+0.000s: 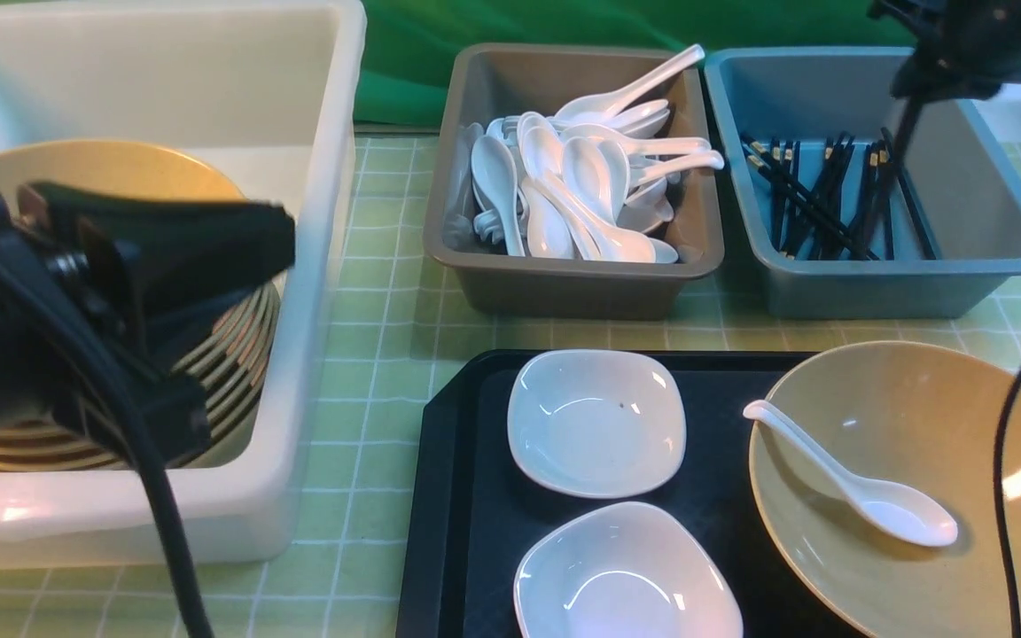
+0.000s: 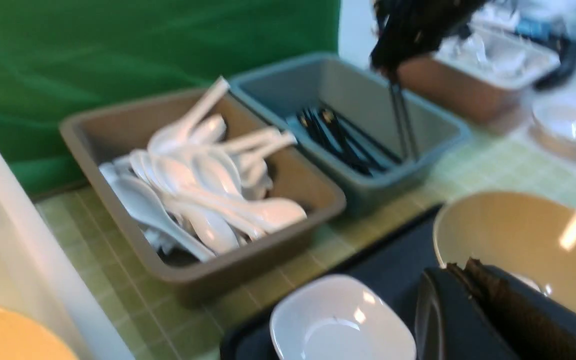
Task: On green table put chopsticks spoon bowls plates into blue grey white boxes.
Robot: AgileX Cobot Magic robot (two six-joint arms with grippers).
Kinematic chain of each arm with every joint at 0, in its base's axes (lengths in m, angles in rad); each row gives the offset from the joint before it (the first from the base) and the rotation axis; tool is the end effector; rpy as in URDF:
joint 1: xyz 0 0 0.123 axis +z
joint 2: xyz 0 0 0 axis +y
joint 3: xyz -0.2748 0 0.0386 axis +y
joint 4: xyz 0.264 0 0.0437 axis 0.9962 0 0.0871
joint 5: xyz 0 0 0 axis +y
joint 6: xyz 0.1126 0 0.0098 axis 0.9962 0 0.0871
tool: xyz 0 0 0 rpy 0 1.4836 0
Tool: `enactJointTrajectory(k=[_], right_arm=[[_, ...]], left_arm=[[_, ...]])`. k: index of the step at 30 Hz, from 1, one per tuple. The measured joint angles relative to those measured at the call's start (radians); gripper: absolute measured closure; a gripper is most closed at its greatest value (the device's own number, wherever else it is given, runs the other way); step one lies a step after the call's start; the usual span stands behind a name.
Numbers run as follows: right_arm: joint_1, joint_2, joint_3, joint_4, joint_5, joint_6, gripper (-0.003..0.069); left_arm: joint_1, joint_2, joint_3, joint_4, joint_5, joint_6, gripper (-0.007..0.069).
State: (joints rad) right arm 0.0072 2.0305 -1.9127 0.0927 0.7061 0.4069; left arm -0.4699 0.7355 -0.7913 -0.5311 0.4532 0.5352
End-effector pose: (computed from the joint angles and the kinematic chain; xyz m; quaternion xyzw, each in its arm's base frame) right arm 0.5075 0.0104 0.2889 0.2010 0.8911 0.1241 0.3874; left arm 0.1580 -0.1084 0.3666 0.2678 0.7423 -0.2132 0.5760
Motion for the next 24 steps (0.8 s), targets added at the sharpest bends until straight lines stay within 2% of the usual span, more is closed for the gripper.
enactJointTrajectory(k=[6, 13, 16, 19, 21, 22, 24], right_arm=[[0.0, 0.174, -0.13, 0.019, -0.044, -0.016, 0.0543], [-0.001, 0.286, -0.136, 0.02, -0.033, 0.027, 0.054], [-0.001, 0.288, -0.138, 0.02, -0.029, 0.028, 0.0513], [-0.001, 0.277, -0.152, -0.005, 0.029, 0.018, 0.0401], [-0.001, 0.271, -0.152, -0.021, 0.052, 0.017, 0.0367], [-0.001, 0.252, -0.152, -0.057, 0.087, 0.014, 0.0315], [-0.003, 0.215, -0.152, -0.087, 0.135, 0.003, 0.0264]], left_arm=[[0.0, 0.0, 0.0, -0.002, -0.006, 0.0, 0.0627], [0.0, 0.0, 0.0, -0.003, 0.002, 0.002, 0.0627], [0.0, 0.0, 0.0, -0.003, 0.006, 0.002, 0.0627], [0.0, 0.0, 0.0, -0.003, 0.014, 0.002, 0.0627], [0.0, 0.0, 0.0, -0.003, 0.018, 0.002, 0.0627], [0.0, 0.0, 0.0, -0.003, 0.026, 0.002, 0.0627], [0.0, 0.0, 0.0, -0.002, 0.04, 0.002, 0.0627]])
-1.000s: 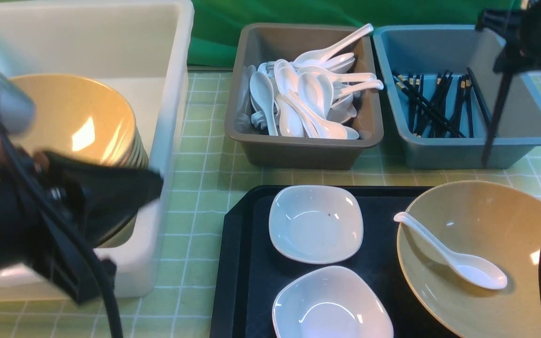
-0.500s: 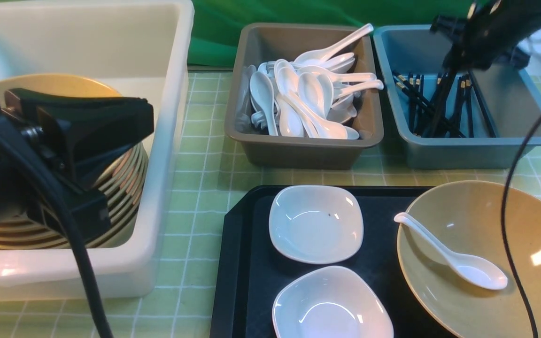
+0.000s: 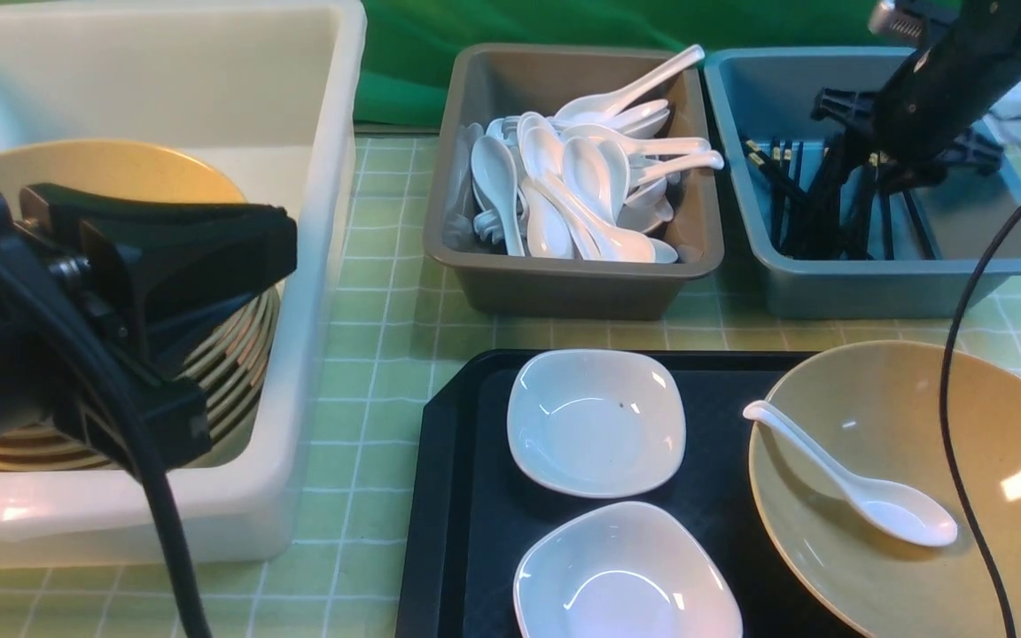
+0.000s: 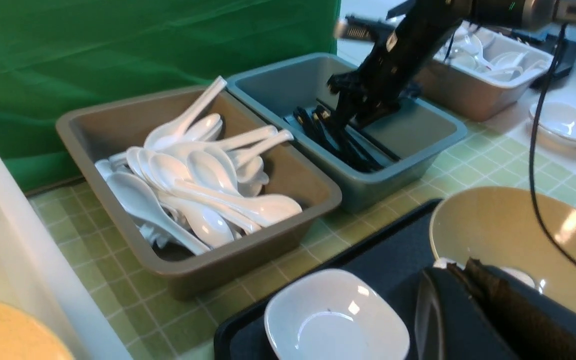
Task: On green table put chopsticks spoon bowls plates into blue grey white boxes.
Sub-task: 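Reach down and grasp the white spoon resting in the bowl with the right gripper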
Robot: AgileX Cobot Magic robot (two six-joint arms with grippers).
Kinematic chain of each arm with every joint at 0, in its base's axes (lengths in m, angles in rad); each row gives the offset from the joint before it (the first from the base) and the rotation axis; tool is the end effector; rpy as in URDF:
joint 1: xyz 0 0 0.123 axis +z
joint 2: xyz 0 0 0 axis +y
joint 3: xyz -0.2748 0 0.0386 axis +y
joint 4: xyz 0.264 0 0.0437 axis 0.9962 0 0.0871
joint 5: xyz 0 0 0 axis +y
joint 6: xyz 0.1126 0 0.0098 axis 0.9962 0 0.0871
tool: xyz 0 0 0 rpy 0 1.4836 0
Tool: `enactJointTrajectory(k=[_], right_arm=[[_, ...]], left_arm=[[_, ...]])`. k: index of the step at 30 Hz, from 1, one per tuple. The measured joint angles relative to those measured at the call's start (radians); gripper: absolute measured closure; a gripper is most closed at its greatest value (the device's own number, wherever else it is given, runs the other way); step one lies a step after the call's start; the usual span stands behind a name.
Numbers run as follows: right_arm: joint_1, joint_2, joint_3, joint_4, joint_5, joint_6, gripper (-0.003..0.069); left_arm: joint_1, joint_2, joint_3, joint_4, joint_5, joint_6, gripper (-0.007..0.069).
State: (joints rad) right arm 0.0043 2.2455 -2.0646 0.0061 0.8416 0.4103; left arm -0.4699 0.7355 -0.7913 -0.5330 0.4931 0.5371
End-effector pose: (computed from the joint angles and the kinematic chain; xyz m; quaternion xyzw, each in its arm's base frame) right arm 0.5364 0.0028 0.2180 0.1927 0.9302 0.0670 0.3052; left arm 0.1556 -0.1096 0.3629 0.2775 0.7497 -0.2164 0.5605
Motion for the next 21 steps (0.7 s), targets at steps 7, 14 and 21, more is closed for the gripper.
enactJointTrajectory(k=[7, 14, 21], right_arm=[[-0.002, -0.184, 0.051, 0.088, 0.055, -0.214, 0.0226], [0.007, -0.525, 0.419, 0.374, 0.152, -0.907, 0.0226], [0.015, -0.671, 0.785, 0.407, 0.146, -1.171, 0.0226]], left_arm=[[0.0, 0.0, 0.0, 0.002, 0.02, -0.005, 0.0627], [0.0, 0.0, 0.0, 0.002, 0.051, -0.017, 0.0627], [0.0, 0.0, 0.0, 0.002, 0.072, -0.026, 0.0627]])
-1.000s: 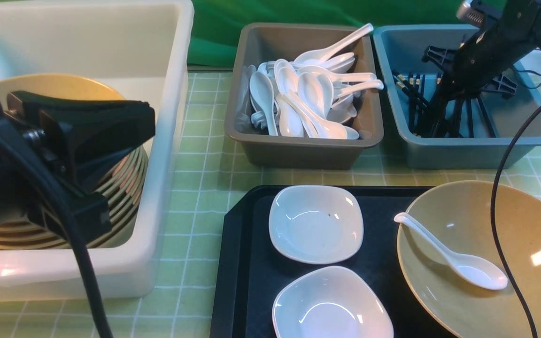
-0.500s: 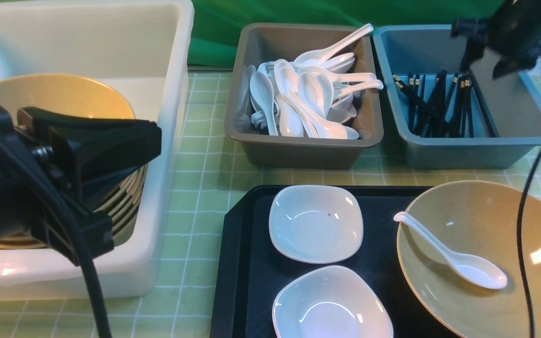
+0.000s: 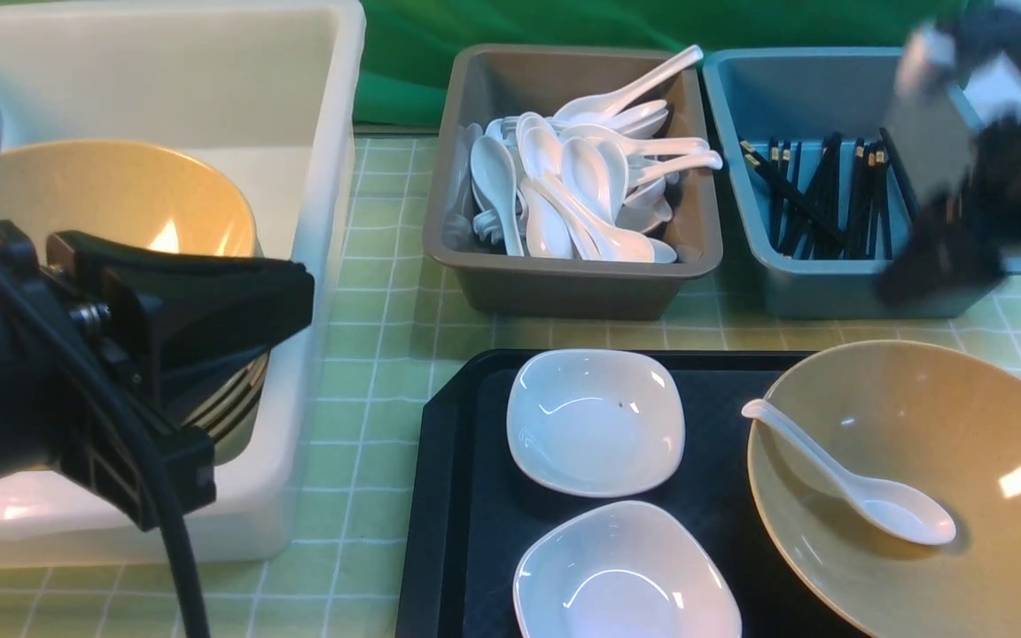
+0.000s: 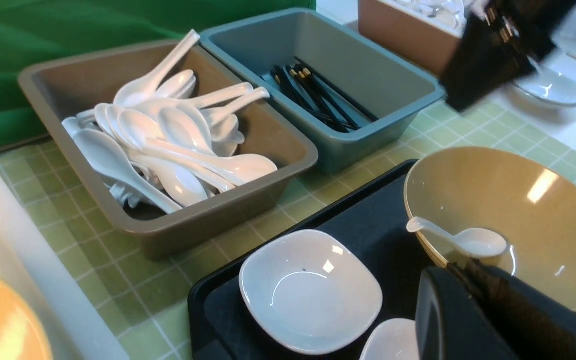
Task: On green table put chopsticks spoon bowls plates into blue grey white boxes.
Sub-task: 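Reach down and grasp the white spoon resting in the bowl with the right gripper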
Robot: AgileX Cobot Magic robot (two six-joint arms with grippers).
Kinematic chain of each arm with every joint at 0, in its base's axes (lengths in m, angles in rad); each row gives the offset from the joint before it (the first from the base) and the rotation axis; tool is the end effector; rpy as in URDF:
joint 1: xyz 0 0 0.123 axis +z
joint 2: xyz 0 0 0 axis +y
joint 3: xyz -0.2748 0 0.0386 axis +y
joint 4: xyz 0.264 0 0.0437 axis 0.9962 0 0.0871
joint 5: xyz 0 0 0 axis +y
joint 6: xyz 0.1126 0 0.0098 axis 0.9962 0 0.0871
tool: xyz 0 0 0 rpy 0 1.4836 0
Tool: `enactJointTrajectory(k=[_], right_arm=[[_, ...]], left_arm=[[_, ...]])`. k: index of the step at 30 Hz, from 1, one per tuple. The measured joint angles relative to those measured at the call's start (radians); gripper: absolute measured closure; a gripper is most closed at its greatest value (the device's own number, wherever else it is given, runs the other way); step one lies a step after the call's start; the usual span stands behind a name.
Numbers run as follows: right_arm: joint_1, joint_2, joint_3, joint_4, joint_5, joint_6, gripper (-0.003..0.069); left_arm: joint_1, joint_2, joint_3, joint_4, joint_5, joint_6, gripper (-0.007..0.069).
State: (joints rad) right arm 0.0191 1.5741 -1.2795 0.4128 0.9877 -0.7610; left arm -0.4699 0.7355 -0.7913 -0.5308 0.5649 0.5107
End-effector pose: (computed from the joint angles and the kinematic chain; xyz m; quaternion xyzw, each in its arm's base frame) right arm 0.3471 0.0445 0.2654 -0.2926 0.9193 0.1100 0.2389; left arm 0.1512 -0.1112 0.3563 0.2847 0.7663 -0.2275 0.5291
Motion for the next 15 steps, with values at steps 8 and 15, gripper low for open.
enactJointTrajectory(k=[8, 15], right_arm=[[0.142, 0.017, 0.297, 0.028, -0.221, -0.465, 0.0226], [0.184, 0.108, 0.312, 0.033, -0.368, -0.48, 0.0244]], left_arm=[[0.0, 0.0, 0.0, 0.0, 0.026, -0.005, 0.0627], [0.0, 0.0, 0.0, 0.001, 0.083, -0.006, 0.0627]])
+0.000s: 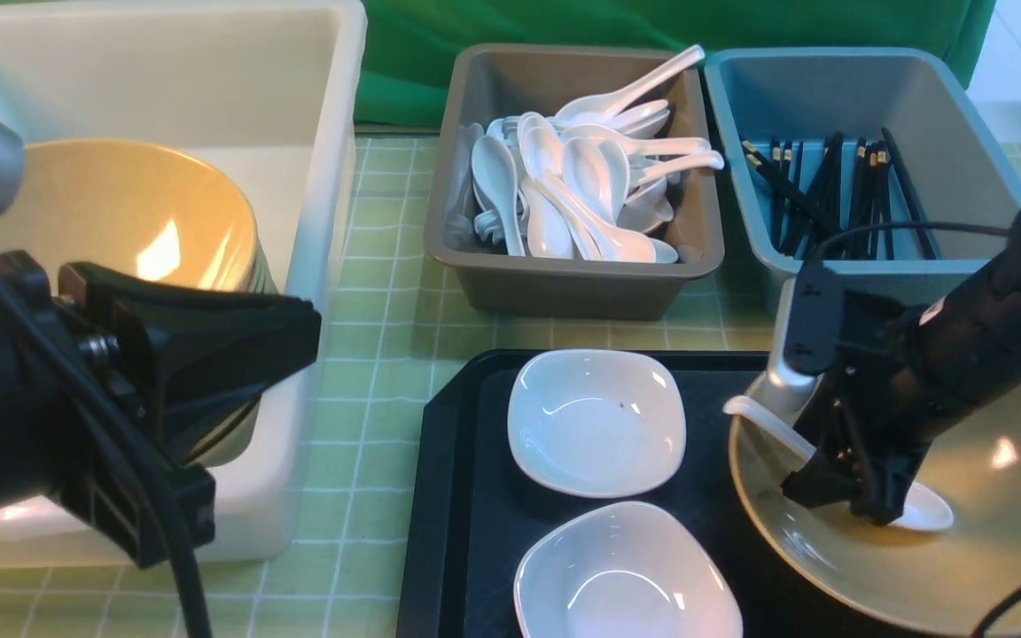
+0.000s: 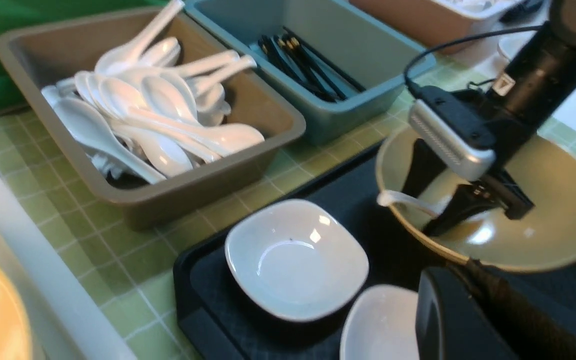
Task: On green table put chopsticks spoon bowls plates into blue grey white boxes.
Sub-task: 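Reach down and grasp the white spoon resting in the bowl with the right gripper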
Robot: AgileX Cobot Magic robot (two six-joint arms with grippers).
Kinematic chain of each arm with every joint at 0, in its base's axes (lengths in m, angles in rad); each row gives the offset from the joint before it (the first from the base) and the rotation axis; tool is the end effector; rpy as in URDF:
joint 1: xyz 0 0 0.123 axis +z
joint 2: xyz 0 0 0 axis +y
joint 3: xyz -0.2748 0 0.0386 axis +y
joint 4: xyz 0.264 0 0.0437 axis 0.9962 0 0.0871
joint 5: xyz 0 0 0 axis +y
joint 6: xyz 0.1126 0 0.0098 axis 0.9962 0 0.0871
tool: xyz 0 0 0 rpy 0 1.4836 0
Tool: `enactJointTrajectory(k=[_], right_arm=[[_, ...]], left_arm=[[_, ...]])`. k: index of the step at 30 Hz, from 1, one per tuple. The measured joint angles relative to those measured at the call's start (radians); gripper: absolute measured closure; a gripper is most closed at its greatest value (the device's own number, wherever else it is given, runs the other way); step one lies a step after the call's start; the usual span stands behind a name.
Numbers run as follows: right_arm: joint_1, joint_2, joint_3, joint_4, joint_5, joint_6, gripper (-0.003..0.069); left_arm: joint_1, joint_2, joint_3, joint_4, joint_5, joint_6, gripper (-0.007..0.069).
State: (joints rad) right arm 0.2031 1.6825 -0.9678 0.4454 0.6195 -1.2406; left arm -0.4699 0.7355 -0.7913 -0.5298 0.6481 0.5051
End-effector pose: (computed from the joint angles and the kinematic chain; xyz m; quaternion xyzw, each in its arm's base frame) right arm 0.3241 0.0956 0.1498 -0.5183 0.8261 0.0571 0.2136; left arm 0.1456 -0.1126 0.3489 0.3015 0.7811 -0.2335 0.4945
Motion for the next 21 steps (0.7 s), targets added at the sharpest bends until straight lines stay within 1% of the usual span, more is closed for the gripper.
enactJointTrajectory(k=[2, 7, 8, 11, 15, 17, 18, 19, 20, 21], right_arm=[[0.0, 0.007, 0.0, 0.0, -0.003, 0.004, 0.0265], [0.001, 0.003, 0.0, 0.001, -0.005, 0.009, 0.046], [0.001, 0.0, 0.0, 0.001, -0.005, 0.009, 0.0482], [0.001, -0.023, -0.005, 0.0, 0.018, 0.01, 0.0479], [0.001, -0.053, -0.064, -0.013, 0.116, 0.034, 0.0479], [0.001, -0.066, -0.154, -0.018, 0.213, 0.094, 0.0479], [0.001, -0.066, -0.172, -0.018, 0.222, 0.099, 0.0479], [0.002, -0.066, -0.221, -0.019, 0.255, 0.128, 0.0479], [0.006, -0.066, -0.318, -0.003, 0.29, 0.18, 0.0479], [0.01, -0.066, -0.363, 0.021, 0.293, 0.206, 0.0479]], left_arm=[[0.0, 0.0, 0.0, 0.0, 0.018, 0.0, 0.0627], [0.0, 0.0, 0.0, 0.001, 0.058, 0.0, 0.0627], [0.0, 0.0, 0.0, 0.001, 0.058, 0.0, 0.0627], [0.0, 0.0, 0.0, 0.001, 0.059, 0.0, 0.0627], [0.0, 0.0, 0.0, 0.0, 0.062, 0.0, 0.0627], [0.0, 0.0, 0.0, 0.0, 0.062, 0.0, 0.0627], [0.0, 0.0, 0.0, 0.0, 0.062, 0.0, 0.0627], [0.0, 0.0, 0.0, 0.0, 0.062, 0.0, 0.0627], [0.0, 0.0, 0.0, 0.0, 0.062, 0.0, 0.0627], [0.0, 0.0, 0.0, 0.0, 0.062, 0.0, 0.0627]])
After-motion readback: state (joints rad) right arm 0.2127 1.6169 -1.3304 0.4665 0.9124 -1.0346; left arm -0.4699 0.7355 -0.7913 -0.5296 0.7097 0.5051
